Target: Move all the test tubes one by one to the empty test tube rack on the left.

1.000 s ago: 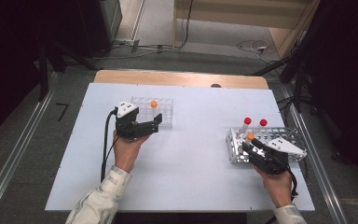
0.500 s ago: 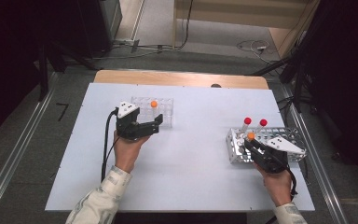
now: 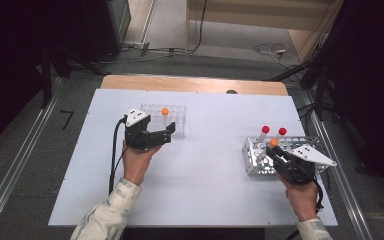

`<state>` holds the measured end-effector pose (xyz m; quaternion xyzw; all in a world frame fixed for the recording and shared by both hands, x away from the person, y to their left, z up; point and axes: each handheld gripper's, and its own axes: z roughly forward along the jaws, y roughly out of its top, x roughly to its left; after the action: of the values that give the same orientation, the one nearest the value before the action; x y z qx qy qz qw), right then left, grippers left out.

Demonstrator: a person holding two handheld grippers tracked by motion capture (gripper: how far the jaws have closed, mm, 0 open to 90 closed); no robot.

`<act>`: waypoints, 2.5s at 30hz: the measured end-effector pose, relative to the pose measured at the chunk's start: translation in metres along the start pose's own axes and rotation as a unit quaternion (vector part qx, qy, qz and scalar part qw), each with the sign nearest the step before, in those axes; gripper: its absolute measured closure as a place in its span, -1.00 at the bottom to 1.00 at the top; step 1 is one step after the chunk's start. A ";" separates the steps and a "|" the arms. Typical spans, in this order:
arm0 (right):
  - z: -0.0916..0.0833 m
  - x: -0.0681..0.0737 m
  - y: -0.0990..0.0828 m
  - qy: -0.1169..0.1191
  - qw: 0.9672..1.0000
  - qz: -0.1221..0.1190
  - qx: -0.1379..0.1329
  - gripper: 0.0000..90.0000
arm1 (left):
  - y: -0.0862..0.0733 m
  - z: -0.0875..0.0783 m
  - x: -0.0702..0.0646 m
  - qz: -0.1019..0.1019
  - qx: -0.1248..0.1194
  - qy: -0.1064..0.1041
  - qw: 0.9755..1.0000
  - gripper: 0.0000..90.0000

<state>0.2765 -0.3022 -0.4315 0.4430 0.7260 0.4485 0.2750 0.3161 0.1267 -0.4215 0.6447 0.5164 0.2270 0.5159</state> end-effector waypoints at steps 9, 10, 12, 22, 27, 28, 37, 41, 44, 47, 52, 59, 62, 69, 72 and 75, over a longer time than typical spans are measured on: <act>-0.018 -0.001 0.015 0.006 1.000 0.000 -0.029 0.60 | 0.001 -0.001 0.000 -0.001 -0.001 0.001 1.000 -0.82; -0.019 0.000 0.016 0.007 0.999 -0.002 -0.031 0.60 | 0.001 -0.001 0.000 0.000 0.000 0.000 1.000 -0.82; -0.020 0.002 0.018 0.009 0.999 -0.005 -0.033 0.60 | 0.001 -0.001 -0.001 0.000 -0.001 -0.002 1.000 -0.82; -0.013 0.018 0.027 0.031 0.999 -0.019 -0.034 0.60 | 0.001 -0.001 -0.003 0.001 0.001 -0.015 1.000 -0.82; -0.003 0.032 0.033 0.049 0.998 -0.028 -0.031 0.60 | 0.000 0.000 -0.004 0.000 0.002 -0.018 1.000 -0.82; -0.002 0.034 0.034 0.052 0.998 -0.030 -0.031 0.60 | 0.000 0.000 -0.005 0.000 0.002 -0.020 1.000 -0.82; 0.026 0.065 0.039 0.086 0.995 -0.047 -0.013 0.60 | 0.001 -0.004 -0.008 0.001 0.004 -0.029 1.000 -0.81; 0.040 0.077 0.039 0.097 0.994 -0.051 -0.001 0.60 | 0.001 -0.005 -0.011 0.004 0.005 -0.035 0.999 -0.80; 0.050 0.086 0.039 0.105 0.993 -0.056 0.004 0.60 | 0.001 -0.005 -0.012 0.005 0.005 -0.038 0.999 -0.80; 0.059 0.095 0.039 0.110 0.992 -0.061 0.012 0.60 | 0.000 -0.006 -0.014 0.007 0.007 -0.040 0.999 -0.80; 0.074 0.110 0.042 0.122 0.990 -0.068 0.020 0.60 | -0.001 -0.006 -0.020 0.014 0.006 -0.048 0.999 -0.79; 0.090 0.133 0.047 0.139 0.987 -0.080 0.029 0.60 | 0.000 -0.009 -0.027 0.022 0.001 -0.062 0.998 -0.76; 0.096 0.142 0.049 0.146 0.985 -0.085 0.030 0.60 | 0.000 -0.010 -0.030 0.025 0.000 -0.071 0.997 -0.70; 0.106 0.157 0.053 0.156 0.983 -0.095 0.035 0.60 | -0.003 -0.009 -0.038 0.044 0.007 -0.102 0.994 -0.50; 0.109 0.162 0.054 0.160 0.982 -0.097 0.037 0.60 | -0.006 -0.009 -0.043 0.065 0.007 -0.094 0.993 -0.30; 0.110 0.167 0.056 0.164 0.981 -0.101 0.037 0.60 | -0.007 -0.009 -0.046 0.085 0.008 -0.090 0.992 -0.12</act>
<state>0.3104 -0.0975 -0.4310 0.2974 0.8182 0.4580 0.1798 0.2890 0.0887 -0.4136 0.7083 0.4127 0.2072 0.5339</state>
